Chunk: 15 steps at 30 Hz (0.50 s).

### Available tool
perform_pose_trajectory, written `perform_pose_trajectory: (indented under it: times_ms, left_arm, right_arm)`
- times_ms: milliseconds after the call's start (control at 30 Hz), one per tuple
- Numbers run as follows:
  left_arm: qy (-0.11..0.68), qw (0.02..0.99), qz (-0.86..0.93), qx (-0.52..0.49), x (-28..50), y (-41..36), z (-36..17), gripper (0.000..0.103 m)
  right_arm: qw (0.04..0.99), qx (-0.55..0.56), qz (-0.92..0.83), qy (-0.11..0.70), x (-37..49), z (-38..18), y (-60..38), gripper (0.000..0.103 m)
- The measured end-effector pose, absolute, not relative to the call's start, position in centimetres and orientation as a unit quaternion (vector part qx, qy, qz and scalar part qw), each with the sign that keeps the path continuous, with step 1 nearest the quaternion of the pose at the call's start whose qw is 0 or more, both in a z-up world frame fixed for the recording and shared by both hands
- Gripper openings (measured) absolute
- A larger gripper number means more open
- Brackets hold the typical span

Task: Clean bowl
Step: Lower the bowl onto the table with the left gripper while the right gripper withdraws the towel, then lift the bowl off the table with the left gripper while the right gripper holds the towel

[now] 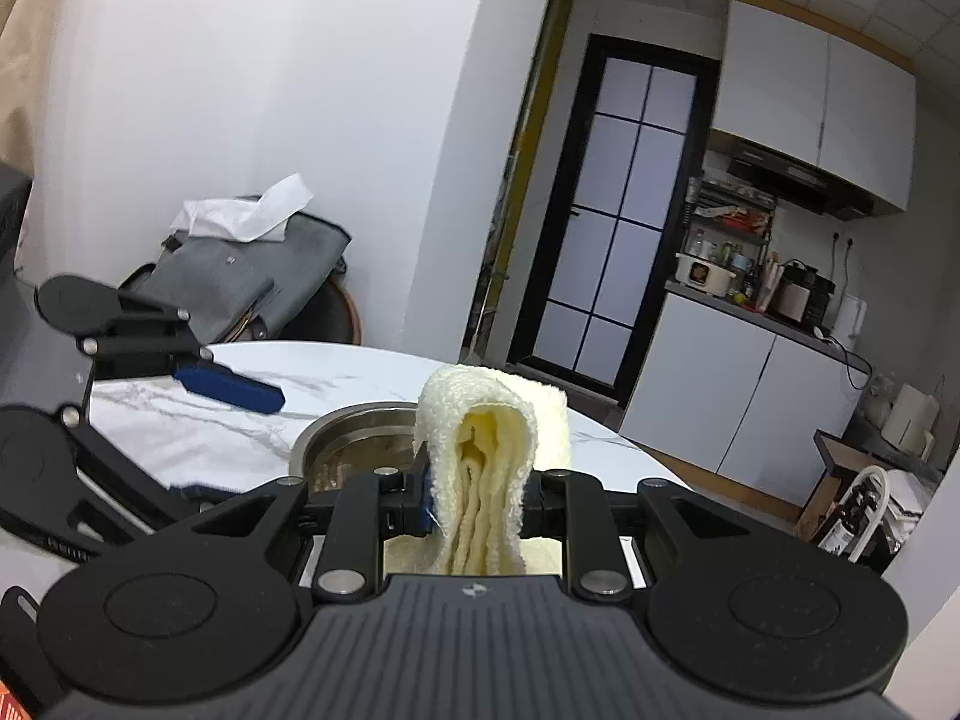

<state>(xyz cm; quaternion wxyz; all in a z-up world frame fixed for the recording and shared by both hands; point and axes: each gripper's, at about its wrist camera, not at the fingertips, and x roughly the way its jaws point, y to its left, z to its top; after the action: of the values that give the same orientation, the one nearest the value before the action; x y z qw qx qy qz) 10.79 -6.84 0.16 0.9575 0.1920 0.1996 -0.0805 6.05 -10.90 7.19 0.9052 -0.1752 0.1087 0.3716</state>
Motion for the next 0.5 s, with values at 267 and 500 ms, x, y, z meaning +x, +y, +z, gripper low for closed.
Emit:
perform_pose_trajectory:
  times_ms: [267,500]
  left_arm:
    - [0.206,0.938,-0.092,0.264,12.0,-8.3,-0.9,0.070]
    - [0.231,0.925,-0.095,0.285,13.5,-9.1,-2.0,0.043]
  right_arm:
    - [0.917,-0.158,0.348,0.111,6.9,7.0,-13.6,0.024]
    - [0.921,-0.159,0.323,0.149,8.3,5.6,-15.5,0.024]
